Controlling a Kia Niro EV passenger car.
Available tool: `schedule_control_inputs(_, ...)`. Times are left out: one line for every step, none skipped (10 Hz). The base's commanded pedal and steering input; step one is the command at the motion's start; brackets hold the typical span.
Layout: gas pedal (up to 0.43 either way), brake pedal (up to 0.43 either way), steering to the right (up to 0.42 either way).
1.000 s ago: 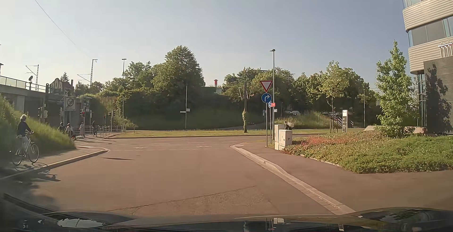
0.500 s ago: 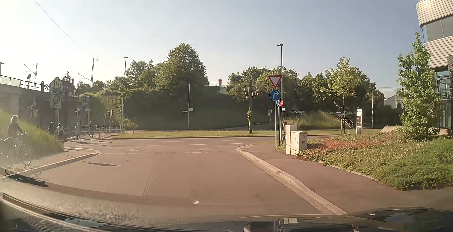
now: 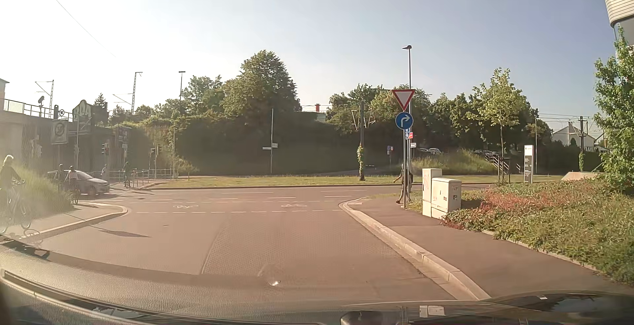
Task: Follow the waypoints while adhering to traffic rules and regulations
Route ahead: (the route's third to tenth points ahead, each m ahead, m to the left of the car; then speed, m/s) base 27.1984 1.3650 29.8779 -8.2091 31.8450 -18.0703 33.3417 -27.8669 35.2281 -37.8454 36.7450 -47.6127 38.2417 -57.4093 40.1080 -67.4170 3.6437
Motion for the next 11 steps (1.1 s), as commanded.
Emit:
schedule_control_inputs(0.000,0.122,-0.057)
schedule_control_inputs(0.000,0.122,-0.057)
schedule_control_inputs(0.000,0.128,-0.057)
schedule_control_inputs(0.000,0.134,-0.057)
schedule_control_inputs(0.000,0.134,-0.057)
schedule_control_inputs(0.000,0.140,-0.056)
schedule_control_inputs(0.000,0.140,-0.056)
schedule_control_inputs(0.000,0.140,-0.056)
schedule_control_inputs(0.000,0.134,-0.056)
schedule_control_inputs(0.000,0.122,-0.056)
schedule_control_inputs(0.000,0.091,-0.056)
